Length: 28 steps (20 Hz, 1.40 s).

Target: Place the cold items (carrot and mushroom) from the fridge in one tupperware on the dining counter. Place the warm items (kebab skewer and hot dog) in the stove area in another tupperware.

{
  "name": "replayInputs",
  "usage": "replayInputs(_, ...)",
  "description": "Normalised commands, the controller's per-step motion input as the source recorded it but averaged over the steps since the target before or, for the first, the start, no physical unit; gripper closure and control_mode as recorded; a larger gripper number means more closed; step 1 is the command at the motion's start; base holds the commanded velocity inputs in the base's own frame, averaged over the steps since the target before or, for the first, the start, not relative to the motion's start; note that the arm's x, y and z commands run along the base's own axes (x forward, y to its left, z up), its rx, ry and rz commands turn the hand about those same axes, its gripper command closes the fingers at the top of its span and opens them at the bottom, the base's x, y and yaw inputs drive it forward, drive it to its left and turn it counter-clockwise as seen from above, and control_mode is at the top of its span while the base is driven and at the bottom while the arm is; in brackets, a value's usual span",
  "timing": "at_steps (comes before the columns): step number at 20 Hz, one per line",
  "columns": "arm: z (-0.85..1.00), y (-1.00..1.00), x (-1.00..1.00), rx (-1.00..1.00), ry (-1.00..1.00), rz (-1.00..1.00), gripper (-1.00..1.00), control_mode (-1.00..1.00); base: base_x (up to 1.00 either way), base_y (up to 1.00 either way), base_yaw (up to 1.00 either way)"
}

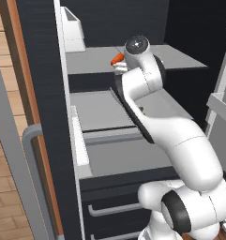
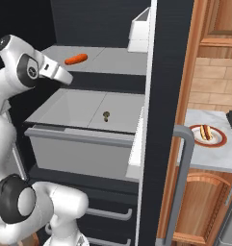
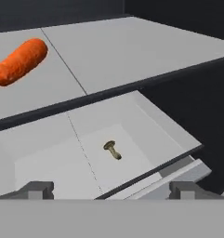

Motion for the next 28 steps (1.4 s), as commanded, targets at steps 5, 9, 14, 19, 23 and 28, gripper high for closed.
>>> replayInputs(5, 0.36, -0.02, 0.5, 0.26, 0.0, -0.01, -1.0, -1.0, 0.0, 0.0, 0.0)
replayInputs(9, 0.13, 0.0, 0.64, 0.21, -0.02, 0.07, -1.0, -1.0, 0.0, 0.0, 0.0)
replayInputs(14, 0.0, 0.06, 0.67, 0.0, -0.01, 0.14, -1.0, -1.0, 0.0, 0.0, 0.0)
replayInputs(19, 0.03, 0.16, 0.61, -0.09, 0.07, 0.09, -1.0, -1.0, 0.0, 0.0, 0.0)
replayInputs(23, 0.0, 0.28, 0.63, -0.07, 0.06, 0.0, -1.0, -1.0, 0.0, 0.0, 0.0)
replayInputs(28, 0.0, 0.22, 0.63, -0.07, 0.14, 0.0, -1.0, -1.0, 0.0, 0.0, 0.0)
